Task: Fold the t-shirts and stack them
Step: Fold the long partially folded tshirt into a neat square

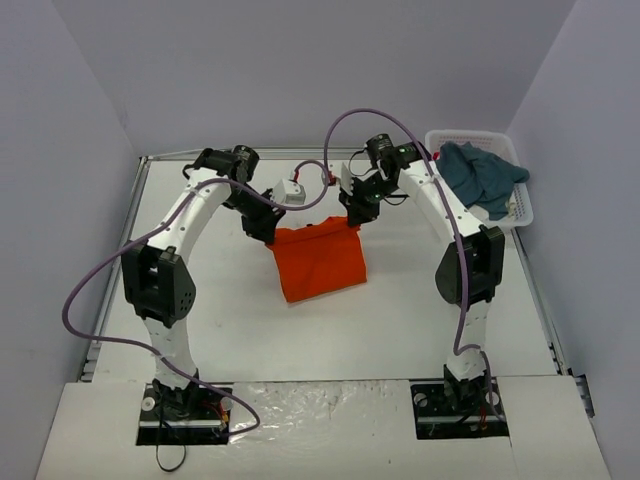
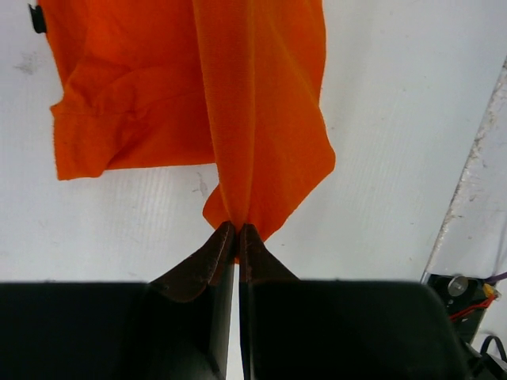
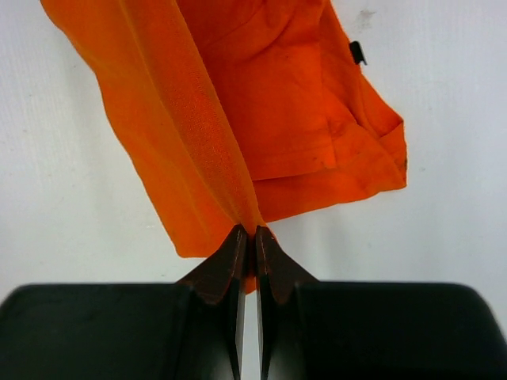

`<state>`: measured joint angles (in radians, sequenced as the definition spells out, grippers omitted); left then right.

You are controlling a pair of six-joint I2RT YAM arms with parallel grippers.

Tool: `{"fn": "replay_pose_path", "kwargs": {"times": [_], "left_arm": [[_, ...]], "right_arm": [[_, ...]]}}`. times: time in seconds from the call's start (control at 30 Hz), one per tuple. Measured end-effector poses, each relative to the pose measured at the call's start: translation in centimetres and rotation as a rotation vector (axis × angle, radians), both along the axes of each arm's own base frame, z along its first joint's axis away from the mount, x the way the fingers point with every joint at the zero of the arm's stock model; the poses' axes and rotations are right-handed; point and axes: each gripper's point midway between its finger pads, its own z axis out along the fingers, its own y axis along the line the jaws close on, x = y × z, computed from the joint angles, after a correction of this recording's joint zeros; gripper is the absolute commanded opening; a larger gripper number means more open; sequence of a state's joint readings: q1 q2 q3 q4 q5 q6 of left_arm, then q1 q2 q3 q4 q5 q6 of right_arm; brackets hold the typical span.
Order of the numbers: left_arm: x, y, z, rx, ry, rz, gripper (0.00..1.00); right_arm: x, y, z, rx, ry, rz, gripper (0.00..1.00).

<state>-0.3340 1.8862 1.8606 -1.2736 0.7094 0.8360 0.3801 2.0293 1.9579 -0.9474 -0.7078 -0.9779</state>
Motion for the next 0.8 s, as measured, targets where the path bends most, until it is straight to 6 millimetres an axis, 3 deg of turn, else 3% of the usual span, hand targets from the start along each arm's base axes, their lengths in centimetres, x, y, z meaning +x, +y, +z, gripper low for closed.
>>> {"fn": "replay_pose_path", "kwargs": {"times": [0.27, 0.53, 0.6, 0.67, 0.77, 0.8], "left_arm": [[4.2, 0.3, -0.5, -0.008, -0.048, 0.003, 0.02], [6.3, 1.2, -3.4, 0.007, -0.008, 0.014, 0.02], [6.9, 1.5, -4.3, 0.012, 0.004, 0.023, 0.09], [7.6, 2.0, -5.2, 0.024, 0.016, 0.037, 0.25], [9.5, 3.1, -6.5, 0.054, 0.024, 0.077, 0.31], [10.7, 3.3, -6.7, 0.058, 0.012, 0.093, 0.32]], "right_arm": [[4.3, 0.6, -0.8, 0.004, -0.028, -0.003, 0.00], [7.2, 1.8, -3.8, 0.006, -0.017, 0.002, 0.00], [8.0, 2.1, -4.8, 0.008, -0.015, -0.005, 0.12], [8.9, 2.4, -5.9, 0.006, -0.020, -0.027, 0.28], [11.4, 2.4, -7.3, 0.001, -0.062, -0.087, 0.57], [12.4, 2.6, -7.6, 0.004, -0.079, -0.107, 0.59]]}}
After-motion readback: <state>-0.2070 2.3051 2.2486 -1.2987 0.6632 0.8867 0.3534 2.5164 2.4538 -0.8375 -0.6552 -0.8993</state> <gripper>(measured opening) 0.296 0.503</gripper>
